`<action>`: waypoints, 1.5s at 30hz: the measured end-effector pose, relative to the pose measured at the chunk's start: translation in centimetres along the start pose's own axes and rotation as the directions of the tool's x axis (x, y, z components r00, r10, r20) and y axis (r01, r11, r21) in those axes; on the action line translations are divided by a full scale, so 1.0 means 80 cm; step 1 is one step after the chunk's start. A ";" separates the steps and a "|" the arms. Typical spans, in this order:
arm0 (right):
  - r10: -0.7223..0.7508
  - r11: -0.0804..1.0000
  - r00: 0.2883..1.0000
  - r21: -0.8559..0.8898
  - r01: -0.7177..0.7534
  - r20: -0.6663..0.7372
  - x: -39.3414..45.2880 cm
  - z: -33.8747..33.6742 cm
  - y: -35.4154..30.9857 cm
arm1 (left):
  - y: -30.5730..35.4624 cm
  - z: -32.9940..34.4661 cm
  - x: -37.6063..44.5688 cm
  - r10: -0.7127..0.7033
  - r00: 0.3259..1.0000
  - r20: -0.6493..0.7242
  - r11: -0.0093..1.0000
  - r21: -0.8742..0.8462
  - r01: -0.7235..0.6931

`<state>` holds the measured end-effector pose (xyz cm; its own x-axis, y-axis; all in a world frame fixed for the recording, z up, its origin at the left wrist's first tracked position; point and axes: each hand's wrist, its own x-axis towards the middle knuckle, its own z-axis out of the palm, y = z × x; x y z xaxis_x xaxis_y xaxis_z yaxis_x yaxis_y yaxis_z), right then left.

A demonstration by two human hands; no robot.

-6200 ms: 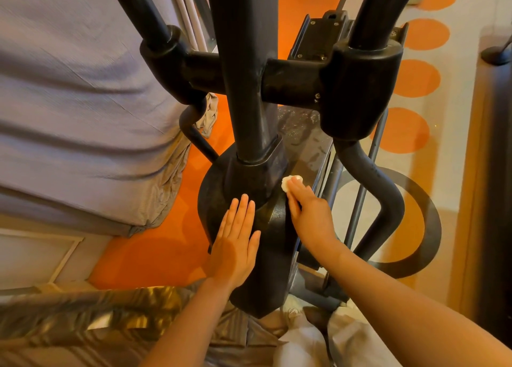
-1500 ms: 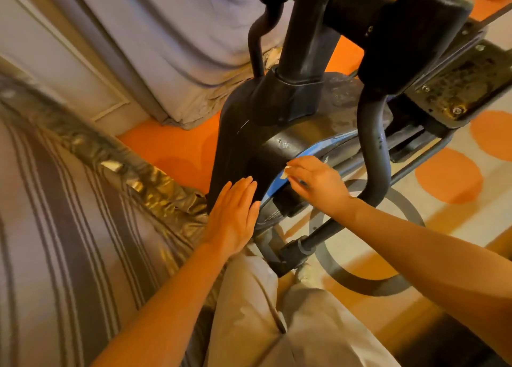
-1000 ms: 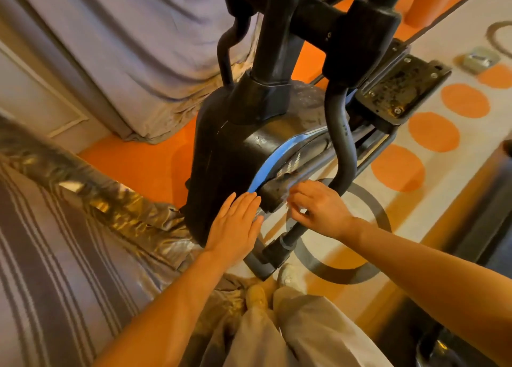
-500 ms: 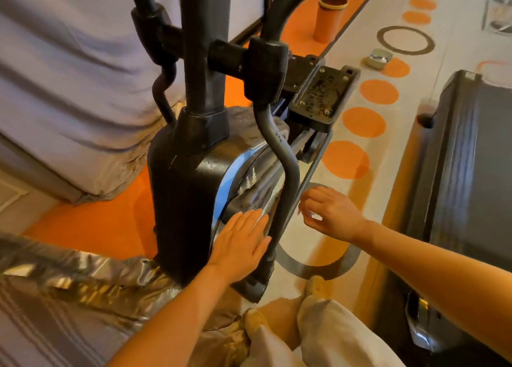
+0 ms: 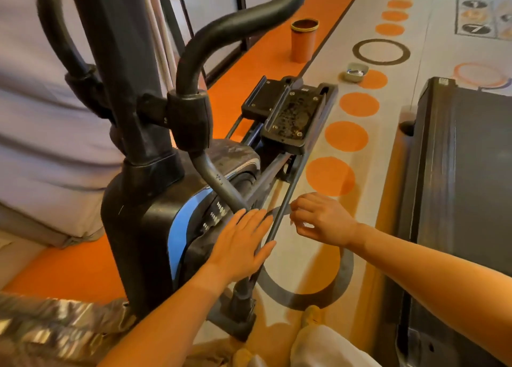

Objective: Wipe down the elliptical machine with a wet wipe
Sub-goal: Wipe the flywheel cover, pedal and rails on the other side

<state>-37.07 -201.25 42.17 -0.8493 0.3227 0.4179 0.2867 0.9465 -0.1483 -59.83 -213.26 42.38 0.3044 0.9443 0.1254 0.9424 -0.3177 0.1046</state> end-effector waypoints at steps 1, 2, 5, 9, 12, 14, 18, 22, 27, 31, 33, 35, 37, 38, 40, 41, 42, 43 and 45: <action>-0.014 1.000 1.000 -0.003 0.014 0.010 -0.002 -0.005 0.012 | 0.003 0.000 0.014 0.001 1.000 0.005 1.000 0.018 -0.001; -0.030 1.000 0.999 -0.007 0.030 0.015 -0.004 -0.010 0.025 | 0.007 0.000 0.027 0.000 1.000 0.008 0.999 0.038 -0.001; -0.074 0.997 0.997 0.003 0.074 0.037 -0.006 -0.022 0.059 | 0.018 0.001 0.061 -0.012 1.000 0.014 0.998 0.063 0.011; -0.121 0.993 0.992 0.020 0.120 0.048 -0.003 -0.028 0.090 | 0.030 0.003 0.083 -0.047 0.999 0.014 0.997 0.057 0.046; -0.150 0.989 0.988 0.026 0.149 0.048 0.009 -0.027 0.111 | 0.035 0.006 0.094 -0.094 0.996 -0.014 0.995 0.017 0.094; -0.158 0.987 0.986 0.035 0.156 0.048 0.020 -0.023 0.126 | 0.029 0.007 0.106 -0.126 0.992 -0.024 0.992 0.019 0.126; -0.184 0.981 0.981 0.068 0.180 0.059 0.046 -0.010 0.161 | 0.006 0.015 0.133 -0.177 0.983 -0.047 0.983 0.036 0.179; -0.218 0.975 0.974 0.065 0.214 0.055 0.075 -0.006 0.199 | -0.016 0.021 0.165 -0.216 0.973 -0.075 0.972 0.076 0.222; -0.286 0.957 0.957 0.070 0.283 0.040 0.113 -0.002 0.245 | -0.026 0.024 0.193 -0.221 0.958 -0.181 0.965 0.102 0.242; -0.400 0.911 0.916 0.113 0.398 0.001 0.140 0.009 0.272 | -0.032 0.033 0.206 -0.291 0.925 -0.246 0.951 0.036 0.308; -0.464 0.874 0.886 0.152 0.462 -0.022 0.155 0.016 0.291 | -0.032 0.037 0.218 -0.361 0.897 -0.254 0.925 0.023 0.379; -0.515 0.838 0.856 0.186 0.513 -0.038 0.169 0.020 0.310 | -0.025 0.039 0.232 -0.446 0.854 -0.267 0.883 0.025 0.469; -0.575 0.790 0.817 0.231 0.568 -0.041 0.179 0.021 0.327 | -0.008 0.044 0.244 -0.547 0.798 -0.255 0.821 0.025 0.571; -0.608 0.760 0.792 0.256 0.598 -0.045 0.184 0.021 0.335 | 0.003 0.045 0.251 -0.592 0.769 -0.240 0.788 0.027 0.615; -0.656 0.705 0.752 0.304 0.640 -0.062 0.196 0.020 0.351 | 0.024 0.047 0.263 -0.668 0.713 -0.215 0.724 0.038 0.689; -0.669 0.685 0.740 0.329 0.650 -0.069 0.203 0.020 0.356 | 0.034 0.048 0.268 -0.701 0.681 -0.211 0.690 0.040 0.723; -0.681 0.668 0.729 0.349 0.658 -0.071 0.209 0.020 0.360 | 0.044 0.049 0.272 -0.733 0.646 -0.211 0.654 0.040 0.755; -0.699 0.645 0.712 0.371 0.668 -0.068 0.214 0.021 0.362 | 0.054 0.051 0.275 -0.762 0.613 -0.210 0.619 0.046 0.784; -0.758 0.582 0.650 0.386 0.716 -0.061 0.221 0.025 0.358 | 0.069 0.058 0.278 -0.814 0.545 -0.201 0.542 0.072 0.837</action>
<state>-44.76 -168.42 43.50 -0.7418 -0.5071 0.4389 -0.6118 0.7798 -0.1329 -47.25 -193.62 41.20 -0.6295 0.7555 0.1814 0.7757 0.6245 0.0908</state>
